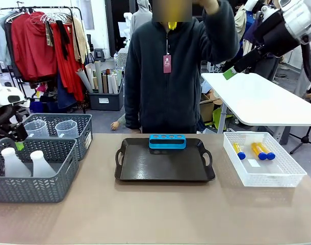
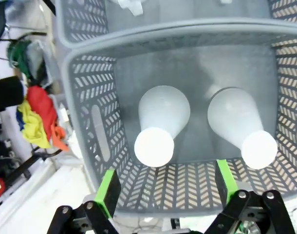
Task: Prepare the laboratory tools.
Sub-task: Pick up one Small flask and place it on the Handle tray.
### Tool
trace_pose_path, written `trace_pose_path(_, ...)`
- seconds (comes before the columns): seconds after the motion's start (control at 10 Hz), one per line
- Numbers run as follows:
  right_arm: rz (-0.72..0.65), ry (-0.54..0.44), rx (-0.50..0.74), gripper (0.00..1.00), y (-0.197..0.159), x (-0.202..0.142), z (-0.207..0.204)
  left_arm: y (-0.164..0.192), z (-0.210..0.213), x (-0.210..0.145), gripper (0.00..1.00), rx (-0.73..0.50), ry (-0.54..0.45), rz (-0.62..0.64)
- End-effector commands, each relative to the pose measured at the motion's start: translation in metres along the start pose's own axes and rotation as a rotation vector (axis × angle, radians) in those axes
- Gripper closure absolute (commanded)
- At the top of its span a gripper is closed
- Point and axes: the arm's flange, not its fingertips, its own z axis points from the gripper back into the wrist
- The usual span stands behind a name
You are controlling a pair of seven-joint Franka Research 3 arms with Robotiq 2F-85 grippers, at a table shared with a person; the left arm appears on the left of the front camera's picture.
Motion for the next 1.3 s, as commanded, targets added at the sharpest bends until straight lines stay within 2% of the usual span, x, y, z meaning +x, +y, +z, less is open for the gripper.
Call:
trace_pose_path(0.0,-0.001,-0.016,0.018,0.0,0.0,-0.001,-0.001,0.011,-0.012,0.008,0.0,-0.044,-0.022,-0.033)
trace_pose_path(0.7,-0.001,-0.016,0.018,0.0,0.0,-0.001,-0.001,0.024,-0.037,0.019,0.0,-0.059,0.006,-0.02)
trace_pose_path(0.8,-0.001,-0.016,0.018,0.0,0.0,-0.001,-0.001,0.024,-0.038,0.019,0.06,-0.057,0.006,-0.026)
trace_pose_path(1.2,-0.001,-0.016,0.018,0.0,0.0,-0.001,-0.001,0.025,-0.039,0.021,0.83,-0.053,0.011,-0.024)
